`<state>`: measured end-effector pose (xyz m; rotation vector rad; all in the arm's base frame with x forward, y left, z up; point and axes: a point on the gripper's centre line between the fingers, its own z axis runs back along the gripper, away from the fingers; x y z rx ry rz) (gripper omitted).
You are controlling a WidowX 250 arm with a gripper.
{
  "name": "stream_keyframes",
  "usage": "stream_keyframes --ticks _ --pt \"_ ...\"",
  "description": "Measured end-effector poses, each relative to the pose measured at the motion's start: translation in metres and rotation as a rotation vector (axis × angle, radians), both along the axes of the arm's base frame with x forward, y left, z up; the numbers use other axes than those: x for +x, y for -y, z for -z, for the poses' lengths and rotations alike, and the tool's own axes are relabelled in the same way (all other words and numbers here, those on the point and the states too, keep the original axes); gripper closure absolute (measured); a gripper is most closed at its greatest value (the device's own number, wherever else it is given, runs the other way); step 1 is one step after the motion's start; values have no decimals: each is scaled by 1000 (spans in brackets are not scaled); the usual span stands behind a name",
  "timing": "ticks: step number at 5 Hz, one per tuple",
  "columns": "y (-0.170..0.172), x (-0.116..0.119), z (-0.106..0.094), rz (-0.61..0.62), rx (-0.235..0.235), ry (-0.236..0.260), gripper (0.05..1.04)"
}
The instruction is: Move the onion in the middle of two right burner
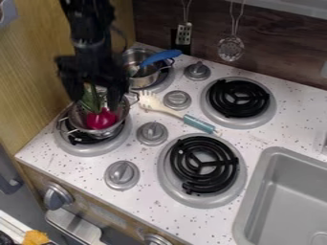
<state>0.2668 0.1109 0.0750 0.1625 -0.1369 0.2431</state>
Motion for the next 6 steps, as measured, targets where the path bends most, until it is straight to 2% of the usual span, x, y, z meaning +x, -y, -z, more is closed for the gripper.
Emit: stream_keyframes --ticks 1,2,3,4,5,6 --pt "-16 5 6 14 11 30 84" --pt "-25 13 12 37 4 36 84" --pt "-32 18 23 30 -23 -1 84" --pt "-33 24 27 40 -26 31 84" --pt "-33 21 35 24 -48 26 139" --pt "-33 19 37 16 -45 19 422"
